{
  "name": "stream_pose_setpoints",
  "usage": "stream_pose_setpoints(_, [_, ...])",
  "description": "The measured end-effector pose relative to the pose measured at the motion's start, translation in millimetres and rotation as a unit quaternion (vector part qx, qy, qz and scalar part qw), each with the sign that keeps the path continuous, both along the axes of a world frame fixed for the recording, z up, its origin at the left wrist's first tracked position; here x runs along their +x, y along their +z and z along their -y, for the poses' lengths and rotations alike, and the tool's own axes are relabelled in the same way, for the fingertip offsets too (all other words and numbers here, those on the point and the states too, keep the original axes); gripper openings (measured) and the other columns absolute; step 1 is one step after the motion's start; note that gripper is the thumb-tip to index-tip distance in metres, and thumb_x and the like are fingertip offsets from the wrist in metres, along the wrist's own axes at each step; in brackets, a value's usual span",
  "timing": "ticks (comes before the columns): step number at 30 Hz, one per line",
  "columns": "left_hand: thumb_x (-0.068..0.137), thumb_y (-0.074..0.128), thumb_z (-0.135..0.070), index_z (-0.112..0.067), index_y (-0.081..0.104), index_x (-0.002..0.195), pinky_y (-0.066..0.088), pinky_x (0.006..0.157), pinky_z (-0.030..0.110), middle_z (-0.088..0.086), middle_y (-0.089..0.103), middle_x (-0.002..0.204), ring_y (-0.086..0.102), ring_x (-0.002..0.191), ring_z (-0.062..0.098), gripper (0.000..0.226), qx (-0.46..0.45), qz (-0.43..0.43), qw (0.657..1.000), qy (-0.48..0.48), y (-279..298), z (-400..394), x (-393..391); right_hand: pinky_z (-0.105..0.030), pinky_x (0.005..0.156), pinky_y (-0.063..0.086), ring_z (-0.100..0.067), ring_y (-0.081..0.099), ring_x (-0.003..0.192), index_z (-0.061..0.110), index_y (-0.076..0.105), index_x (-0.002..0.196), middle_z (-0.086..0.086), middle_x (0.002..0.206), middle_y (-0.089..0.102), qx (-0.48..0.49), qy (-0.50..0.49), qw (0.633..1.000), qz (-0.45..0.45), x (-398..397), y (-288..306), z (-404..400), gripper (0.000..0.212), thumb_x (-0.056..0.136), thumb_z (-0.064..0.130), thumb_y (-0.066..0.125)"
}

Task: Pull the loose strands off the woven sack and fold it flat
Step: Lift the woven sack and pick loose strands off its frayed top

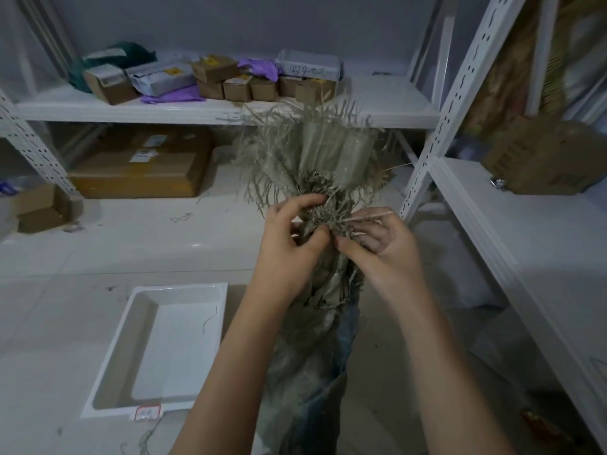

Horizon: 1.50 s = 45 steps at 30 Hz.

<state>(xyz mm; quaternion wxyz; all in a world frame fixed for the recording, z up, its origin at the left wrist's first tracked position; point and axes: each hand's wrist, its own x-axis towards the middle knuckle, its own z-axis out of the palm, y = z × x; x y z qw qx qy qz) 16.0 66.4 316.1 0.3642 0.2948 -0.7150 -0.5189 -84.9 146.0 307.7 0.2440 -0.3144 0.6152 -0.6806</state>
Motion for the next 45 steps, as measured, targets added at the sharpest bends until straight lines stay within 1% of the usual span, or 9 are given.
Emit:
stream_pose_setpoints(9, [0.089,0.055,-0.011,-0.028,0.058,0.123,0.041,0.099,0.012,-0.007,0.056,0.125,0.053,0.105,-0.008,0.038,-0.030,0.051,0.998,-0.004,0.4,1.8,1.2,-0.017,0.078,0.053,-0.002,0.068,0.088,0.025,0.052,0.085,0.004,0.094,0.068,0.009,0.019,1.000,-0.001,5.2,1.7,-2.2,0.033,0.078,-0.001,0.071])
stream_pose_setpoints(13, [0.094,0.046,-0.010,-0.030,0.059,0.122,0.040,0.072,-0.004,-0.028,0.058,0.102,0.053,0.076,-0.024,0.037,0.017,0.035,0.998,-0.050,4.1,-3.0,-0.6,-0.011,0.076,0.050,0.009,0.065,0.084,0.023,0.051,0.083,0.007,0.091,0.067,0.002,0.007,1.000,0.002,8.2,4.5,-2.1,0.034,0.079,-0.007,0.067])
stream_pose_setpoints(17, [0.095,0.050,-0.019,-0.028,0.061,0.123,0.035,0.083,-0.009,-0.028,0.057,0.109,0.046,0.092,-0.034,0.032,0.026,0.000,0.998,-0.053,7.0,-4.5,-0.4,-0.015,0.078,0.052,0.003,0.066,0.084,0.020,0.050,0.084,0.005,0.088,0.067,-0.007,0.008,1.000,0.006,7.9,7.5,-3.3,0.035,0.078,-0.011,0.065])
stream_pose_setpoints(24, [0.089,0.061,-0.013,-0.026,0.061,0.124,0.034,0.096,-0.001,-0.021,0.057,0.114,0.049,0.112,-0.010,0.037,-0.012,0.027,0.999,-0.027,2.8,-4.7,-2.3,-0.019,0.079,0.050,-0.001,0.064,0.089,0.024,0.050,0.086,0.002,0.091,0.066,0.014,0.016,1.000,0.001,8.3,10.0,-4.0,0.039,0.077,-0.011,0.064])
stream_pose_setpoints(27, [0.086,0.063,-0.009,-0.024,0.063,0.118,0.032,0.087,-0.009,-0.021,0.059,0.109,0.050,0.096,-0.021,0.035,-0.039,0.026,0.999,-0.011,-0.3,-4.4,-3.1,-0.024,0.081,0.050,-0.007,0.062,0.093,0.029,0.049,0.088,0.006,0.096,0.061,0.059,-0.043,0.996,-0.048,8.5,10.1,-4.3,0.033,0.075,0.011,0.073])
stream_pose_setpoints(30, [0.084,0.065,-0.010,-0.027,0.059,0.105,0.037,0.082,-0.003,-0.027,0.057,0.098,0.050,0.087,-0.026,0.028,-0.042,0.016,0.999,-0.014,-4.9,-3.3,-1.8,-0.021,0.086,0.046,-0.007,0.056,0.092,0.023,0.054,0.096,0.005,0.099,0.056,0.028,-0.192,0.956,-0.221,3.1,16.4,-10.7,0.030,0.074,0.018,0.075])
stream_pose_setpoints(35, [0.083,0.064,-0.007,-0.021,0.049,0.101,0.037,0.083,0.002,-0.023,0.052,0.094,0.052,0.090,-0.011,0.027,-0.095,0.007,0.995,-0.027,-9.1,-2.5,-1.8,-0.032,0.080,0.042,-0.022,0.052,0.093,0.020,0.075,0.086,-0.002,0.089,0.060,0.057,-0.154,0.849,-0.503,-2.7,9.9,-10.9,0.011,0.077,0.024,0.073])
stream_pose_setpoints(39, [0.085,0.058,-0.005,-0.021,0.042,0.098,0.046,0.077,0.030,-0.011,0.048,0.087,0.052,0.080,0.013,0.026,-0.095,0.006,0.993,-0.067,-11.6,-3.0,-1.6,-0.041,0.071,0.044,-0.024,0.054,0.083,0.021,0.077,0.088,0.000,0.080,0.061,0.064,-0.139,0.843,-0.516,-2.0,4.0,-7.6,0.012,0.077,0.025,0.072])
stream_pose_setpoints(45, [0.090,0.051,0.000,-0.024,0.041,0.089,0.035,0.054,0.024,-0.005,0.041,0.070,0.038,0.059,0.009,0.026,-0.036,-0.014,0.993,-0.113,-3.9,-5.5,0.3,-0.025,0.075,0.043,-0.015,0.051,0.083,0.019,0.076,0.092,0.011,0.078,0.056,0.063,-0.105,0.885,-0.450,-3.2,3.4,-6.3,0.015,0.079,0.021,0.069])
